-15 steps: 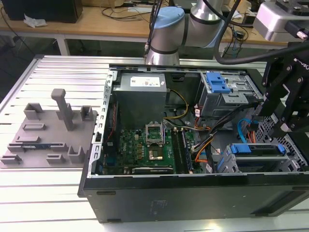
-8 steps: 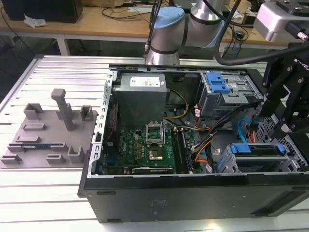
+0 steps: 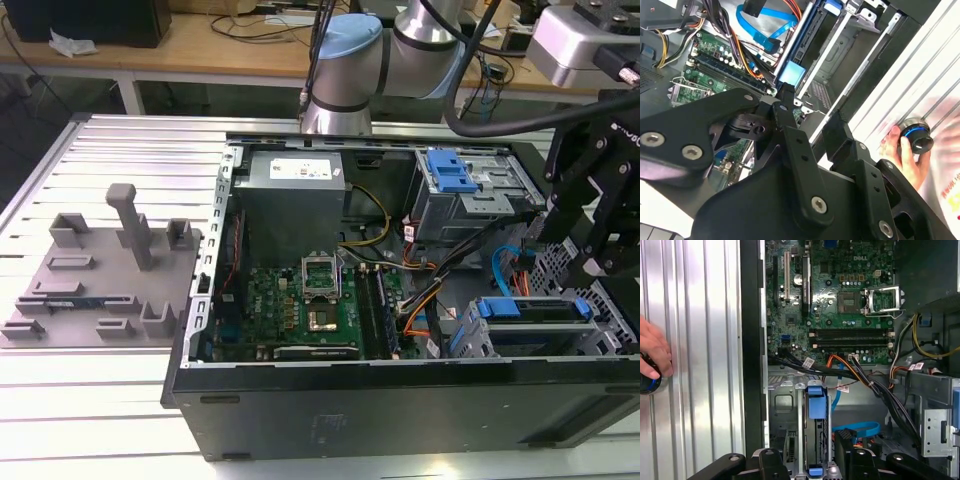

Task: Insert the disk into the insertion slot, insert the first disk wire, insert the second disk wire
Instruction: 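Insert the first disk wire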

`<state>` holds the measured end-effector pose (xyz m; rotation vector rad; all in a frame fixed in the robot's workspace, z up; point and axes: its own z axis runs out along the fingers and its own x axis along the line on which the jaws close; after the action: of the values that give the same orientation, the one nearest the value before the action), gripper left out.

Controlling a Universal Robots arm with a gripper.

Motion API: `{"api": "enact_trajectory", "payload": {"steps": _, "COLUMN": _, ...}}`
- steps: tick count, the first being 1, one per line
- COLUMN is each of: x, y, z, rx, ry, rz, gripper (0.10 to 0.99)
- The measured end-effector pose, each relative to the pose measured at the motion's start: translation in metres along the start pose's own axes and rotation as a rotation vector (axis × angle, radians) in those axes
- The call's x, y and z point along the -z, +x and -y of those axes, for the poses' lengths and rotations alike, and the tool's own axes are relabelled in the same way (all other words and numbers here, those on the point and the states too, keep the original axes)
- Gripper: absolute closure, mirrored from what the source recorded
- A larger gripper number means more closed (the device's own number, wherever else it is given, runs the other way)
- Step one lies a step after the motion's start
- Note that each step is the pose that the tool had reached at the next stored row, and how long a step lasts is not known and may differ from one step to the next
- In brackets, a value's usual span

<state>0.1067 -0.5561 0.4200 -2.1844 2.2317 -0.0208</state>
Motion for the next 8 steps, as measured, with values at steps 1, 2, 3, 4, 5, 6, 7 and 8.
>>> {"api": "enact_trajectory", "payload": {"steps": 1, "x": 0.0, "y": 0.0002, "z": 0.0, "rx": 0.0, "ry": 0.0, "rz": 0.0, "gripper": 0.584}}
{"api": "enact_trajectory", "payload": {"steps": 2, "x": 0.0, "y": 0.0004, "z": 0.0, "rx": 0.0, "ry": 0.0, "rz": 0.0, "gripper": 0.584}}
{"api": "enact_trajectory", "payload": {"steps": 3, "x": 0.0, "y": 0.0007, "z": 0.0, "rx": 0.0, "ry": 0.0, "rz": 0.0, "gripper": 0.584}}
{"api": "enact_trajectory", "payload": {"steps": 4, "x": 0.0, "y": 0.0008, "z": 0.0, "rx": 0.0, "ry": 0.0, "rz": -0.0001, "gripper": 0.584}}
{"api": "enact_trajectory", "payload": {"steps": 5, "x": 0.0, "y": 0.0009, "z": 0.0, "rx": 0.0, "ry": 0.0, "rz": 0.0, "gripper": 0.584}}
{"api": "enact_trajectory", "payload": {"steps": 6, "x": 0.0, "y": 0.0011, "z": 0.0001, "rx": 0.0, "ry": 0.0, "rz": 0.0, "gripper": 0.584}}
{"api": "enact_trajectory", "payload": {"steps": 7, "x": 0.0, "y": 0.0013, "z": 0.0, "rx": 0.0, "ry": 0.0, "rz": 0.0, "gripper": 0.584}}
{"api": "enact_trajectory", "payload": {"steps": 8, "x": 0.0, "y": 0.0014, "z": 0.0001, "rx": 0.0, "ry": -0.001, "rz": -0.0001, "gripper": 0.584}}
